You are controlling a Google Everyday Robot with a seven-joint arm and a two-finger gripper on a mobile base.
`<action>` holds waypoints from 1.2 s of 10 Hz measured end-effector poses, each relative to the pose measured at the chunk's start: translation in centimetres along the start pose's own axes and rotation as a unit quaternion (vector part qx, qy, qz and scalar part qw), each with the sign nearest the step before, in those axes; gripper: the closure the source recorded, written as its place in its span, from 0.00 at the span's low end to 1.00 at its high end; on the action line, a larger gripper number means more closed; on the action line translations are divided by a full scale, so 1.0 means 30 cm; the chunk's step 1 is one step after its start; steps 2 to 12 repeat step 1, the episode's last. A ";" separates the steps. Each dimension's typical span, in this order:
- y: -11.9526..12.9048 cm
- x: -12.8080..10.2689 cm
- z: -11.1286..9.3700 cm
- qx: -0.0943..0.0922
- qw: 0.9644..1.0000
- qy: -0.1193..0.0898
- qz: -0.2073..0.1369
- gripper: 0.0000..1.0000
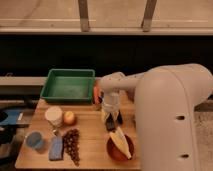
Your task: Wipe table surface with eraser
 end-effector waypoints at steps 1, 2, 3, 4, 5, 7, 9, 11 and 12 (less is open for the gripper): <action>0.028 -0.029 0.002 0.002 1.000 0.002 -0.008 1.00; 0.028 -0.029 0.002 0.002 1.000 0.002 -0.008 1.00; 0.028 -0.029 0.002 0.002 1.000 0.002 -0.008 1.00; 0.028 -0.029 0.002 0.002 1.000 0.002 -0.008 1.00; 0.028 -0.029 0.002 0.002 1.000 0.002 -0.008 1.00; 0.028 -0.029 0.002 0.002 1.000 0.002 -0.008 1.00; 0.028 -0.029 0.002 0.002 1.000 0.002 -0.008 1.00; 0.028 -0.029 0.002 0.002 1.000 0.002 -0.008 1.00; 0.028 -0.029 0.002 0.002 1.000 0.002 -0.008 1.00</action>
